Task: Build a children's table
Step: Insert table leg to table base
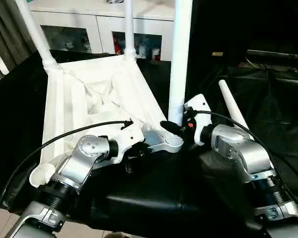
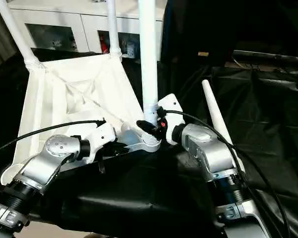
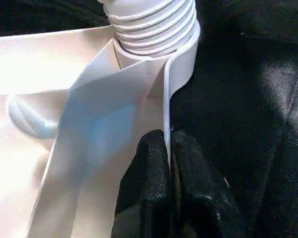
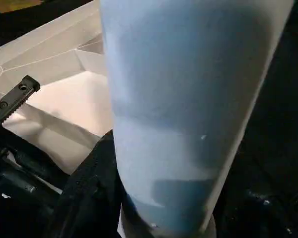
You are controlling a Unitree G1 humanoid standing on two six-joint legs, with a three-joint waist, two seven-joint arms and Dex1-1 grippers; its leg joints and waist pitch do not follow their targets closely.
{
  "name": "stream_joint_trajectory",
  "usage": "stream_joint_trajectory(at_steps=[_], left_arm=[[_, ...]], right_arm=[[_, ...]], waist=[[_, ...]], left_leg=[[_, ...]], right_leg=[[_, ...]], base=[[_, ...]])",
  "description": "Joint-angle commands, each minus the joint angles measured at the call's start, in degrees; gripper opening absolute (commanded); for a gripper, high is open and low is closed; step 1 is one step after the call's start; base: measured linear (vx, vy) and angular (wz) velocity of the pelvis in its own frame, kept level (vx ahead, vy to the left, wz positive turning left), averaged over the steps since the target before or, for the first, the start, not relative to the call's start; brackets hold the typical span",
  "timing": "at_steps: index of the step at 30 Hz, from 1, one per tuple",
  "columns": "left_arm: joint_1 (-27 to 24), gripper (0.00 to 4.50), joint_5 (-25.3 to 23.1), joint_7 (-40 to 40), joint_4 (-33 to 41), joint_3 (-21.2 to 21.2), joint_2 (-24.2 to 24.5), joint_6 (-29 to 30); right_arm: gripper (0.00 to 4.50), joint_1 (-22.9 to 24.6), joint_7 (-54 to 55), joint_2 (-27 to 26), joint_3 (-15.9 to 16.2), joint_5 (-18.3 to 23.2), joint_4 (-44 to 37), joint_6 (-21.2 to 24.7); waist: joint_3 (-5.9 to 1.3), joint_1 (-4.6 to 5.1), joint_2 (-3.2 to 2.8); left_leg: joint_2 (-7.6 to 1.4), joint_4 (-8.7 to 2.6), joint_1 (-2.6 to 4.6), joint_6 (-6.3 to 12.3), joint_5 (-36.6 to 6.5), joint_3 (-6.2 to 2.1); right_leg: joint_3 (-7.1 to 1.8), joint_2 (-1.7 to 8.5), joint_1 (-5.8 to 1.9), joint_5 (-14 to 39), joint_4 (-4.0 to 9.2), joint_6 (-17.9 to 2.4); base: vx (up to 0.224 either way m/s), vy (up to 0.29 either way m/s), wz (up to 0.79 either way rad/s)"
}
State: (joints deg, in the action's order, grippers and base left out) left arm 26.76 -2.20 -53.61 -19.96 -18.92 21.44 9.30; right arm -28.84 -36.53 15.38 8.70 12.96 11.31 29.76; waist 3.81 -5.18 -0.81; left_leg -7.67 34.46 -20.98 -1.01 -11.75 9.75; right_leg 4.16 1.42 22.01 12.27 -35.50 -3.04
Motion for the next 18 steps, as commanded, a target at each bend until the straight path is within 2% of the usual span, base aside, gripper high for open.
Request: stream_joint_trajectory(at_steps=[1,6,9,13,14,17,18], left_arm=[[0.36,0.00,-0.15,-0.33,-0.61,-0.02,0.33,-1.66],[0.41,0.00,-0.20,-0.31,-0.81,0.05,0.35,-1.82],[0.48,0.00,-0.15,-0.36,-0.97,0.13,0.39,-2.01],[0.65,0.00,-0.10,-0.43,-1.17,0.14,0.41,-2.18],[0.75,0.00,-0.07,-0.44,-1.29,0.18,0.42,-2.22],[0.89,0.00,-0.05,-0.51,-1.47,0.20,0.45,-2.32],[1.23,0.00,-0.06,-0.57,-1.94,0.20,0.42,-2.50]], right_arm=[[1.91,-0.50,0.06,-0.70,0.11,0.29,-0.02,0.20],[1.90,-0.13,0.60,-1.40,-1.22,1.30,0.07,0.05],[1.90,1.55,1.84,-3.06,-5.53,4.21,1.42,-0.95],[1.90,3.81,2.08,-3.83,-7.00,5.18,1.24,-1.95],[1.90,4.75,2.20,-4.09,-7.33,5.38,0.99,-2.42],[1.90,6.09,2.42,-4.56,-7.90,5.74,0.64,-3.18],[1.90,7.88,2.89,-5.38,-8.95,6.20,0.37,-4.35]], waist=[[-3.67,-0.29,0.90],[-3.77,-0.30,0.80],[-3.90,-0.36,0.69],[-4.06,-0.45,0.65],[-4.05,-0.55,0.31],[-4.00,-0.54,0.48],[-4.02,-0.70,-0.03]], left_leg=[[-5.95,-3.56,0.29,5.04,-1.63,-2.34],[-6.05,-3.59,0.32,4.70,-1.63,-2.36],[-6.01,-3.51,0.27,4.72,-1.50,-2.35],[-6.02,-3.48,0.27,4.74,-1.12,-2.35],[-6.05,-3.45,0.29,4.72,-1.15,-2.38],[-6.09,-3.57,0.26,4.50,-1.74,-2.40],[-6.14,-3.49,0.32,4.08,-2.58,-2.33]], right_leg=[[-4.38,8.56,-3.03,7.11,4.36,-8.98],[-4.40,8.60,-3.03,6.95,4.29,-9.06],[-4.49,8.71,-3.09,6.18,4.27,-9.21],[-4.39,8.64,-3.15,4.27,4.07,-9.63],[-4.41,8.70,-3.09,4.28,4.07,-9.67],[-4.34,8.65,-3.11,4.91,4.17,-9.74],[-4.49,8.73,-2.97,5.76,4.47,-9.34]], base=[[0.000,0.000,0.00],[0.000,0.000,0.00],[0.000,0.000,0.00],[0.000,0.000,0.00],[0.000,0.000,0.00],[0.000,0.000,0.00],[0.000,0.000,0.00]])
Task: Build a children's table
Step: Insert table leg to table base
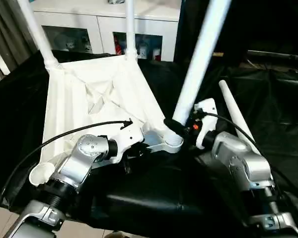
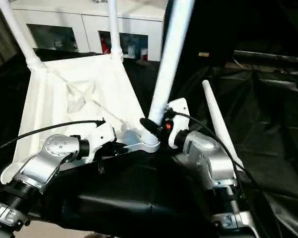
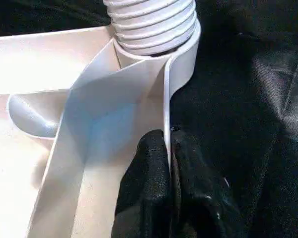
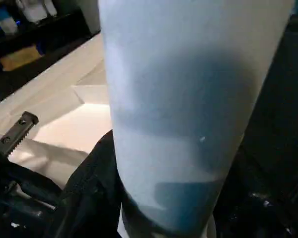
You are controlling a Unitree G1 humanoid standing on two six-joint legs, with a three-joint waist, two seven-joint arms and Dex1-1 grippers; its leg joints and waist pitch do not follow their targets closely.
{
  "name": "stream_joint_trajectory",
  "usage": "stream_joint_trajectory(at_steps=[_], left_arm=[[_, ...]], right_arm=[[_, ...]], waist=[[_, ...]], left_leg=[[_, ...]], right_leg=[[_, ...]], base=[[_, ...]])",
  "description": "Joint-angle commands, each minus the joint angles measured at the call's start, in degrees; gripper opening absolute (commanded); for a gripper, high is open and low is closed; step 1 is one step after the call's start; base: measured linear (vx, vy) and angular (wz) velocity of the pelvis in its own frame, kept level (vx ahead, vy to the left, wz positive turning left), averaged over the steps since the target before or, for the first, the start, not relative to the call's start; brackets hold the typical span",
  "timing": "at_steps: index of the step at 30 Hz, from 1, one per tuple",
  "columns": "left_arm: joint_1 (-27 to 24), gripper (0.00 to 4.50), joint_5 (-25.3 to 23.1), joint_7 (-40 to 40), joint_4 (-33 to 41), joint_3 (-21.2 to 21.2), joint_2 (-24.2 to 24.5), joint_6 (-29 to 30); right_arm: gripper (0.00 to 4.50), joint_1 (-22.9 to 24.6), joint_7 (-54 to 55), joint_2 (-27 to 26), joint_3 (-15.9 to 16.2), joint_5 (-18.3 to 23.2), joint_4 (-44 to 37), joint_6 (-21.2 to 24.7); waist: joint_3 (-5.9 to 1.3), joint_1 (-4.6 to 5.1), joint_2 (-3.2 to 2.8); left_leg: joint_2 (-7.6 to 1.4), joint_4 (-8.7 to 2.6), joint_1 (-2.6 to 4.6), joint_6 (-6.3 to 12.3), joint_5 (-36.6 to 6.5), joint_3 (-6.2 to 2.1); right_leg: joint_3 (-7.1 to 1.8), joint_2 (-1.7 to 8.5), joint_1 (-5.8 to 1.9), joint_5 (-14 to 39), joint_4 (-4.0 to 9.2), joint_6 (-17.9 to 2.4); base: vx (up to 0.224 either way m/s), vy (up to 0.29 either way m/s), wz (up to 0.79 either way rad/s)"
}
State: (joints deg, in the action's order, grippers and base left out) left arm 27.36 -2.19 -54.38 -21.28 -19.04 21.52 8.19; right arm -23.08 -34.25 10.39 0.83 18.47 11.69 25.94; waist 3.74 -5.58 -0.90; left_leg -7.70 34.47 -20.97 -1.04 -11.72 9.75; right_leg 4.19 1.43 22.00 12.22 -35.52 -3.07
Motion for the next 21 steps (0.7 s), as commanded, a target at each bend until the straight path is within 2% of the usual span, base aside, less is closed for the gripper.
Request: stream_joint_trajectory(at_steps=[1,2,4,5,6,9,10,13,14,15,16,17,18,21], left_arm=[[0.74,0.00,-0.08,0.16,-0.75,0.30,0.33,-1.44],[0.79,0.00,-0.09,0.14,-0.81,0.29,0.32,-1.47],[1.16,0.00,-0.08,0.02,-1.13,0.27,0.24,-1.53],[1.41,0.00,-0.07,-0.09,-1.37,0.30,0.22,-1.60],[1.50,0.00,-0.08,-0.13,-1.46,0.31,0.22,-1.62],[2.21,0.00,-0.18,-0.40,-2.34,0.41,0.25,-1.95],[2.30,0.00,-0.20,-0.42,-2.44,0.42,0.25,-1.97],[2.57,0.00,-0.26,-0.53,-2.74,0.42,0.24,-2.05],[2.72,0.00,-0.28,-0.61,-2.92,0.44,0.22,-2.10],[2.88,0.00,-0.29,-0.75,-3.11,0.46,0.24,-2.15],[2.95,0.00,-0.30,-0.92,-3.22,0.46,0.34,-2.22],[2.95,0.00,-0.30,-0.92,-3.22,0.46,0.34,-2.22],[2.96,0.00,-0.32,-1.05,-3.27,0.45,0.44,-2.25],[3.16,0.00,-0.40,-1.40,-3.72,0.40,0.56,-2.59]], right_arm=[[1.90,2.81,0.80,-0.75,-1.56,0.98,-0.09,-0.99],[1.90,3.15,0.89,-0.93,-1.80,1.12,-0.13,-1.21],[1.90,4.55,1.24,-1.75,-2.83,1.78,-0.23,-2.54],[1.90,5.28,1.50,-2.27,-3.39,2.15,-0.24,-3.33],[1.90,5.54,1.52,-2.42,-3.50,2.21,-0.21,-3.75],[1.90,7.85,1.73,-4.38,-5.04,3.51,0.64,-7.67],[1.90,8.18,1.75,-4.66,-5.25,3.62,0.98,-8.34],[1.90,9.31,1.61,-5.35,-5.52,3.50,1.96,-10.42],[1.90,9.87,1.50,-5.43,-5.23,3.05,2.34,-11.50],[1.90,10.46,1.68,-4.91,-3.96,1.30,2.34,-12.72],[1.90,11.04,1.50,-3.76,-1.60,-1.28,1.59,-14.00],[1.90,11.04,1.50,-3.76,-1.60,-1.28,1.59,-14.00],[1.90,11.28,1.58,-2.56,0.60,-3.60,0.60,-14.39],[1.90,10.84,1.01,-0.53,4.10,-7.53,-1.19,-15.14]], waist=[[-3.98,-0.39,0.16],[-4.09,-0.54,-0.03],[-4.12,-0.57,-0.02],[-4.08,-0.67,-0.50],[-4.04,-0.66,-0.34],[-4.07,-0.96,-0.95],[-4.11,-1.02,-0.74],[-4.06,-1.02,-0.98],[-4.08,-1.05,-0.99],[-4.01,-1.13,-1.30],[-4.01,-1.15,-1.33],[-4.03,-1.06,-1.17],[-4.03,-1.02,-1.26],[-3.75,-0.95,-1.18]], left_leg=[[-6.17,-3.57,0.30,3.98,-2.86,-2.43],[-6.15,-3.55,0.35,3.94,-2.75,-2.46],[-6.28,-3.63,0.38,3.87,-2.46,-2.52],[-6.17,-3.58,0.29,3.80,-2.99,-2.57],[-6.21,-3.63,0.34,3.72,-3.26,-2.54],[-6.15,-3.58,0.33,3.38,-4.25,-2.62],[-6.24,-3.66,0.33,3.35,-4.40,-2.64],[-6.33,-3.76,0.35,3.19,-4.96,-2.72],[-6.26,-3.73,0.30,3.19,-4.95,-2.71],[-6.29,-3.75,0.33,3.09,-5.11,-2.76],[-6.28,-3.74,0.29,2.89,-4.97,-2.76],[-6.32,-3.82,0.31,2.97,-4.71,-2.79],[-6.30,-3.82,0.29,3.09,-4.72,-2.84],[-6.12,-3.84,0.35,3.16,-5.60,-2.72]], right_leg=[[-4.50,8.81,-3.07,5.84,4.41,-9.34],[-4.47,8.84,-3.09,5.54,4.35,-9.39],[-4.41,8.67,-3.02,4.22,4.16,-9.68],[-4.42,8.77,-3.05,3.77,4.20,-9.99],[-4.43,8.73,-3.02,3.93,4.29,-10.00],[-4.49,8.86,-3.03,4.74,4.41,-9.90],[-4.47,8.88,-3.09,4.59,4.47,-9.90],[-4.39,8.82,-3.02,4.85,4.44,-10.11],[-4.39,8.86,-3.08,4.88,4.44,-10.16],[-4.41,8.88,-2.99,5.10,4.46,-10.17],[-4.35,8.76,-2.92,4.71,4.42,-9.97],[-4.37,8.69,-3.05,3.60,4.29,-9.94],[-4.35,8.67,-3.05,3.38,4.22,-10.08],[-4.41,8.61,-2.99,4.87,4.58,-9.54]], base=[[0.000,0.000,0.00],[0.000,0.000,0.00],[0.000,0.000,0.00],[0.000,0.000,0.00],[0.000,0.000,0.00],[0.000,0.000,0.00],[0.000,0.000,0.00],[0.000,0.000,0.00],[0.000,0.000,0.00],[0.000,0.000,0.00],[0.000,0.000,0.00],[0.000,0.000,0.00],[0.000,0.000,0.00],[0.000,0.000,0.00]])
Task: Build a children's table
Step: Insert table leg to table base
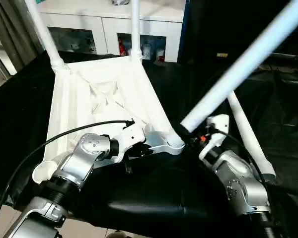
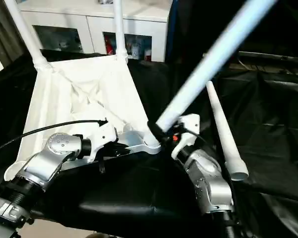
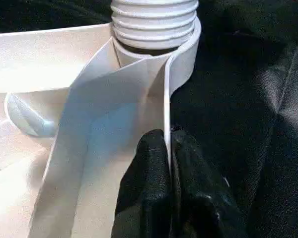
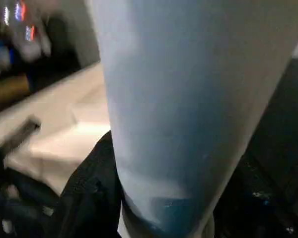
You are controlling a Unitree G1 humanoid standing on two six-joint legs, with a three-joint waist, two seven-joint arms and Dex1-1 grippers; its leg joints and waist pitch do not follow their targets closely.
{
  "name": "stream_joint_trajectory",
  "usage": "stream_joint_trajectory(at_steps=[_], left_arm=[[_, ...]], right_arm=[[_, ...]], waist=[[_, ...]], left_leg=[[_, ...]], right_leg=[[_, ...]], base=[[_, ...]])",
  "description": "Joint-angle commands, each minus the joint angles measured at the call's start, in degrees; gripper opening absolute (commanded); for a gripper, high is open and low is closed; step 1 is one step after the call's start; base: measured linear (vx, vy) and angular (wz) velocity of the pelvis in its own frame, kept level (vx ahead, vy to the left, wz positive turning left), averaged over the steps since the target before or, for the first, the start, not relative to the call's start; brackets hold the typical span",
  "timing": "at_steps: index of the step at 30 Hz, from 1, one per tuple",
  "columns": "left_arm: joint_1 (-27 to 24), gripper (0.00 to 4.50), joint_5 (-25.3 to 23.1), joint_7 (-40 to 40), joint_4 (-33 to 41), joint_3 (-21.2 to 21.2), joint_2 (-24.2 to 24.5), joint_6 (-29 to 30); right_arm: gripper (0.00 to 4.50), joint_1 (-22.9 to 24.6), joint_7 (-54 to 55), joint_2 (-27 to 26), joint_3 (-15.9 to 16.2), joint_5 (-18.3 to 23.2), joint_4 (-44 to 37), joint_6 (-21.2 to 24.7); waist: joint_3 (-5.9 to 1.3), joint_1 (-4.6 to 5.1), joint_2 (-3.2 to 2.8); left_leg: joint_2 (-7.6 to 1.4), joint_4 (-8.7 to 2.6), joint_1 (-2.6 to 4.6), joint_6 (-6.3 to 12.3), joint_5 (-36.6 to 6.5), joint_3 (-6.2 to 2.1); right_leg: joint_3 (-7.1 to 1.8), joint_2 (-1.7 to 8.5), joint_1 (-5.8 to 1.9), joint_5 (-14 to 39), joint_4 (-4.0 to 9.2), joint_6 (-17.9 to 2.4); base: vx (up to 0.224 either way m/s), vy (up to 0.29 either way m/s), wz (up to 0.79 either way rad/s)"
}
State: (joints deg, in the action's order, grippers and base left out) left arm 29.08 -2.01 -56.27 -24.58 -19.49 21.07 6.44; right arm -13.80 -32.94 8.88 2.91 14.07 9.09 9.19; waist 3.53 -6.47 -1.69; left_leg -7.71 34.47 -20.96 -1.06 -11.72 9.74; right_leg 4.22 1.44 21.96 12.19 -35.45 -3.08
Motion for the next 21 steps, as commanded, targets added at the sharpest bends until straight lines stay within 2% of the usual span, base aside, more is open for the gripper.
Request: stream_joint_trajectory(at_steps=[1,4,6,7,8,9,11,12,15,20,21], left_arm=[[1.47,0.00,-0.60,0.44,-0.48,0.81,1.01,-0.88],[1.51,0.00,-0.71,0.38,-0.55,0.69,0.89,-0.92],[1.50,0.00,-0.73,0.41,-0.53,0.61,0.78,-0.90],[1.47,0.00,-0.73,0.43,-0.46,0.54,0.70,-0.86],[1.44,0.00,-0.73,0.44,-0.41,0.49,0.65,-0.84],[1.39,0.00,-0.72,0.51,-0.32,0.47,0.58,-0.80],[1.34,0.00,-0.71,0.56,-0.24,0.46,0.53,-0.76],[1.30,0.00,-0.64,0.58,-0.21,0.50,0.48,-0.80],[1.22,0.00,-0.31,-0.13,-0.34,0.63,0.58,-1.77],[0.59,0.00,1.32,-4.17,1.14,0.12,1.28,-3.93],[0.03,0.00,3.36,-7.64,2.99,-0.03,1.68,-4.18]], right_arm=[[1.90,1.07,-0.85,1.80,3.18,-4.25,1.04,1.67],[1.90,-0.64,-3.16,4.62,6.94,-7.33,0.17,2.52],[1.90,-1.05,-4.07,5.20,7.61,-7.48,0.15,3.16],[1.90,-1.64,-4.80,5.57,7.98,-7.40,0.19,3.70],[1.90,-2.05,-5.24,5.79,8.17,-7.31,0.24,3.99],[1.90,-2.57,-6.20,6.20,8.59,-7.00,0.20,4.56],[1.90,-2.87,-6.84,6.50,8.88,-6.77,0.14,4.95],[1.90,-2.89,-7.37,6.73,9.00,-6.42,-0.03,5.54],[1.90,-3.23,-8.99,7.01,8.77,-5.07,1.32,5.41],[1.90,-3.61,-12.10,6.64,7.67,-3.03,4.41,3.94],[1.90,-3.29,-14.73,7.14,7.89,-2.45,5.55,2.64]], waist=[[-3.58,-0.09,-0.23],[-3.54,-0.01,-0.08],[-3.59,-0.10,-0.14],[-3.61,-0.11,0.24],[-3.64,-0.13,0.10],[-3.58,-0.07,0.37],[-3.51,-0.07,0.29],[-3.54,-0.07,0.58],[-3.61,-0.14,0.60],[-3.65,-0.13,0.61],[-3.63,-0.06,0.60]], left_leg=[[-6.08,-3.82,0.34,3.19,-5.97,-2.69],[-6.13,-3.84,0.34,3.31,-5.61,-2.73],[-6.18,-3.73,0.32,3.76,-5.39,-2.72],[-6.18,-3.71,0.28,4.07,-4.79,-2.70],[-6.16,-3.69,0.23,4.26,-4.51,-2.70],[-6.14,-3.68,0.25,4.56,-4.54,-2.66],[-6.24,-3.72,0.29,4.69,-4.65,-2.65],[-6.25,-3.72,0.30,4.67,-4.76,-2.59],[-6.14,-3.62,0.23,5.17,-3.84,-2.57],[-6.25,-3.61,0.23,5.60,-3.68,-2.58],[-6.33,-3.63,0.23,5.69,-3.71,-2.55]], right_leg=[[-4.51,8.77,-3.10,6.13,4.63,-9.38],[-4.41,8.51,-3.08,7.09,4.59,-9.01],[-4.51,8.68,-3.08,6.74,4.56,-9.16],[-4.53,8.67,-3.11,6.02,4.39,-9.29],[-4.50,8.69,-3.11,5.85,4.42,-9.36],[-4.46,8.64,-3.11,6.17,4.44,-9.38],[-4.45,8.65,-2.97,6.94,4.60,-9.25],[-4.49,8.69,-3.00,7.38,4.60,-9.08],[-4.44,8.75,-3.03,6.90,4.50,-8.98],[-4.40,8.75,-2.96,6.72,4.47,-9.06],[-4.37,8.75,-2.90,6.04,4.41,-9.35]], base=[[0.000,0.000,0.00],[0.000,0.000,0.00],[0.000,0.000,0.00],[0.000,0.000,0.00],[0.000,0.000,0.00],[0.000,0.000,0.00],[0.000,0.000,0.00],[0.000,0.000,0.00],[0.000,0.000,0.00],[0.000,0.000,0.00],[0.000,0.000,0.00]])
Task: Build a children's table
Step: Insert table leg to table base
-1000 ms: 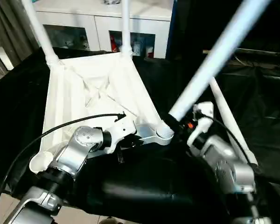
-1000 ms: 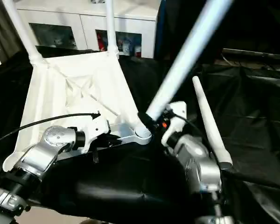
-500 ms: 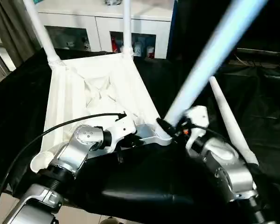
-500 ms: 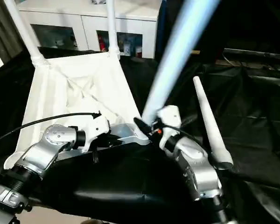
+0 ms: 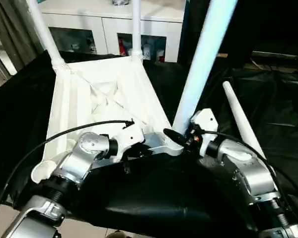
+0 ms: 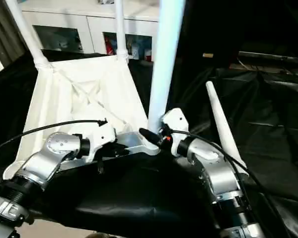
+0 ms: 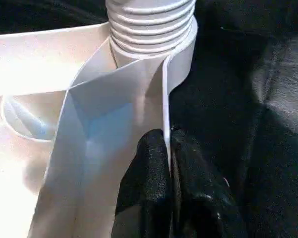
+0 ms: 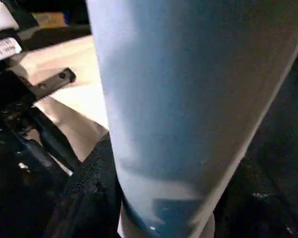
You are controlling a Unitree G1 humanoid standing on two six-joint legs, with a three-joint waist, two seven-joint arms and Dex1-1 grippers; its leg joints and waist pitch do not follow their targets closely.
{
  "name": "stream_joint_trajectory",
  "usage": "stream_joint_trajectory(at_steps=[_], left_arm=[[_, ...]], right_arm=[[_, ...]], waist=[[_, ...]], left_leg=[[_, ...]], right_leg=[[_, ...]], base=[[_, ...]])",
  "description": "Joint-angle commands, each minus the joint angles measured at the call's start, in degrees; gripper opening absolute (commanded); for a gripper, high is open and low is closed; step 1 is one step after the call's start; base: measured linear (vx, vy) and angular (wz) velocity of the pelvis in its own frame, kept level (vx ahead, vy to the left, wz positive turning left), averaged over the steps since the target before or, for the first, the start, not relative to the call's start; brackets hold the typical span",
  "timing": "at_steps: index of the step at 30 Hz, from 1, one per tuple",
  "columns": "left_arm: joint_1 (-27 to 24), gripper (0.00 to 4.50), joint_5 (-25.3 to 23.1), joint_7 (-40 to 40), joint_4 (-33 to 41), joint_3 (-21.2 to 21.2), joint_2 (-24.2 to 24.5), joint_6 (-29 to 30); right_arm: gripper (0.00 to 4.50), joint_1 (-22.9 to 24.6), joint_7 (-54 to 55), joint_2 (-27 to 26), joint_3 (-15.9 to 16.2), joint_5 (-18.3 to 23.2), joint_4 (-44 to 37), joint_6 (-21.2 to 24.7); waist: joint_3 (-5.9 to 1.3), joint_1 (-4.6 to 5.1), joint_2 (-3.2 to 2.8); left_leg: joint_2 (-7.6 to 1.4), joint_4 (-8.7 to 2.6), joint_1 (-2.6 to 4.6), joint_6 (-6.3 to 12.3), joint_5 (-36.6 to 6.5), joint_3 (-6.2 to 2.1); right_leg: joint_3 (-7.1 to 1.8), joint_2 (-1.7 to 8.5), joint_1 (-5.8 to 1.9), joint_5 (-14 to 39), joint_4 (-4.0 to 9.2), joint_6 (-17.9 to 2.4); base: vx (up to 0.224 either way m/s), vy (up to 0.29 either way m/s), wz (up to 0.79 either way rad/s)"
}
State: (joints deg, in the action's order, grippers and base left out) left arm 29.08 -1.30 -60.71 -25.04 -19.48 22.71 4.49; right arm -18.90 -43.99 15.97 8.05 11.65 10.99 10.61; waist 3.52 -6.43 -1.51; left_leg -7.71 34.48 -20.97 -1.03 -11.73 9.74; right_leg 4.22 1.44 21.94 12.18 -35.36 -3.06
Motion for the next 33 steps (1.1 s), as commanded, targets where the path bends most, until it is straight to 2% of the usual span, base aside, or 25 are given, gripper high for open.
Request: stream_joint_trajectory(at_steps=[1,5,13,23,27,29,30,31,32,33], left_arm=[[-0.08,0.00,3.07,-3.85,3.82,-0.04,0.09,-2.23],[0.02,0.00,4.96,-8.79,5.17,-0.65,1.10,-2.40],[0.76,0.00,4.28,-12.73,4.62,-2.03,2.71,-3.16],[0.41,0.00,4.78,-13.57,4.82,-1.72,2.59,-2.89],[0.93,0.00,3.43,-10.37,3.21,-1.01,1.88,-2.73],[2.38,0.00,0.66,-4.69,0.13,-0.56,0.64,-2.72],[3.74,0.00,-1.46,0.18,-2.62,-0.14,-0.51,-2.24],[4.60,0.00,-2.09,3.18,-4.16,0.48,-1.46,-0.92],[5.31,0.00,-1.94,5.07,-5.24,1.18,-2.40,-0.17],[6.68,0.00,-1.63,8.49,-6.89,2.39,-4.23,1.58]], right_arm=[[1.90,1.90,-4.20,0.17,2.78,0.11,3.82,1.05],[1.90,2.70,-8.74,2.24,3.88,-0.01,6.28,-0.67],[1.90,1.93,-14.19,5.29,6.30,-2.36,9.14,-3.11],[1.90,2.35,-14.88,5.34,6.24,-1.97,12.09,-3.94],[1.90,1.82,-12.21,4.44,5.08,-2.54,13.67,-4.32],[1.90,0.60,-7.17,3.21,3.52,-3.53,15.88,-4.45],[1.90,-0.46,-2.41,2.17,2.18,-4.54,17.96,-4.87],[1.90,-0.94,0.04,1.51,1.36,-4.81,19.00,-5.21],[1.90,-1.41,2.35,0.79,0.53,-4.77,19.94,-5.20],[1.90,-2.50,6.94,-0.71,-1.38,-4.17,21.91,-3.98]], waist=[[-3.64,-0.10,0.44],[-3.57,-0.16,0.23],[-3.38,-0.19,0.24],[-3.17,-0.14,0.52],[-3.04,-0.07,0.44],[-2.76,0.12,0.34],[-2.22,0.21,0.34],[-1.94,0.34,0.43],[-1.59,0.57,0.48],[-1.89,0.79,0.65]], left_leg=[[-6.31,-3.62,0.22,5.68,-3.74,-2.58],[-6.39,-3.61,0.27,6.19,-3.65,-2.54],[-6.48,-3.80,0.43,5.90,-5.07,-2.58],[-6.63,-4.10,0.58,5.20,-6.68,-2.66],[-6.64,-4.21,0.66,4.71,-7.65,-2.65],[-6.63,-4.42,0.85,4.17,-9.34,-2.64],[-6.55,-4.57,1.59,2.97,-12.85,-2.59],[-6.35,-4.54,1.98,2.28,-14.74,-2.55],[-6.30,-4.85,2.47,0.72,-18.23,-2.89],[-6.49,-5.24,2.09,-0.49,-18.95,-3.40]], right_leg=[[-4.34,8.76,-2.93,5.78,4.20,-9.54],[-4.32,8.71,-2.87,4.51,4.13,-10.11],[-4.28,8.62,-2.90,5.95,4.43,-10.17],[-4.30,8.69,-2.78,6.95,4.62,-10.53],[-4.38,8.74,-2.73,8.31,4.83,-10.48],[-4.35,8.63,-2.45,10.88,5.25,-10.37],[-4.42,8.63,-1.98,16.29,6.03,-10.07],[-4.39,8.67,-1.78,20.26,6.52,-9.41],[-4.24,8.88,-1.84,27.59,7.11,-8.26],[-4.31,9.29,-2.35,30.26,7.24,-6.50]], base=[[0.000,0.000,0.00],[0.000,0.000,0.00],[0.000,0.000,0.00],[0.000,0.000,0.00],[0.000,0.000,0.00],[0.000,0.000,0.00],[0.000,0.000,0.00],[0.000,0.000,0.00],[-0.055,0.009,0.01],[-0.055,0.009,0.01]])
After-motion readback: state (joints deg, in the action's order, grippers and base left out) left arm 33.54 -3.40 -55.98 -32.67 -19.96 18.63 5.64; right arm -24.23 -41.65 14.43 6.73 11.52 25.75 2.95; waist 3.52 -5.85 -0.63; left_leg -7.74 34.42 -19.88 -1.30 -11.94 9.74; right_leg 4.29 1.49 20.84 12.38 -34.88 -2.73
